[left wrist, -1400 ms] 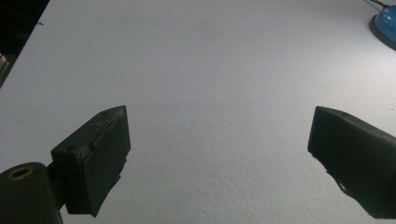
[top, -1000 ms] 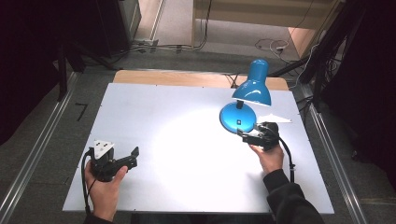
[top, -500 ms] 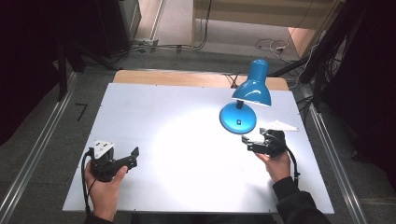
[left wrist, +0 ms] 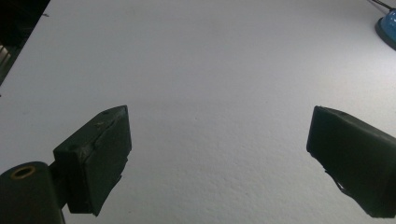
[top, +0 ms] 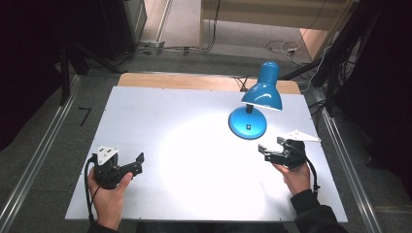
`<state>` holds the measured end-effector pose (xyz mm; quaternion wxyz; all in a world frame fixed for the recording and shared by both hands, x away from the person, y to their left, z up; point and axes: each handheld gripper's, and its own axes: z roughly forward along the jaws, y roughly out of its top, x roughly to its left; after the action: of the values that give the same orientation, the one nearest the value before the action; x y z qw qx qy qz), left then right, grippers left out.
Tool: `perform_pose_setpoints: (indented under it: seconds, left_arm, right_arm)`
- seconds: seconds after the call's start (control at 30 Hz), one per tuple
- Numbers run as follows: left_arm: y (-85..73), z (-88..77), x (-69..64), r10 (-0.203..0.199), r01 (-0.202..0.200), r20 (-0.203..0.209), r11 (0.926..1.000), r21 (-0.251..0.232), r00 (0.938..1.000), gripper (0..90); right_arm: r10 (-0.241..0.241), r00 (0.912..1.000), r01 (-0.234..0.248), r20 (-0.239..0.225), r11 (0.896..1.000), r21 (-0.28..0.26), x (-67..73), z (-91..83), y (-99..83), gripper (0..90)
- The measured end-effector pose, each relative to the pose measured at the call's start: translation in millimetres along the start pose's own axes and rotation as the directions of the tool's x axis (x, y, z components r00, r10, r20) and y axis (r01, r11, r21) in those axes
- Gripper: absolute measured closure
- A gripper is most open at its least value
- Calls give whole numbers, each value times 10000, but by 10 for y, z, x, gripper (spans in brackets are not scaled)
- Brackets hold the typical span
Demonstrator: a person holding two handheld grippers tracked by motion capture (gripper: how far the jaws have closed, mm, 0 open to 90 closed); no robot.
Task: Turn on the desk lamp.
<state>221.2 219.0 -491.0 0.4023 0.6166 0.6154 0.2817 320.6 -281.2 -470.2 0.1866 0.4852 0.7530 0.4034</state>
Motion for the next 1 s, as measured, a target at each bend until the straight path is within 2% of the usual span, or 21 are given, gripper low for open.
perform_pose_setpoints:
  seconds: [0.4,1.0]
  left_arm:
    - [-4,-1,7,-23,23,-44,10000,-15,10000,75]
    - [-11,-10,31,-65,66,-128,10000,32,9999,75]
  right_arm:
    - [161,9997,-161,206,9999,3,-147,-117,-118,122]
    - [669,9965,-666,504,9977,-85,-372,-335,-311,122]
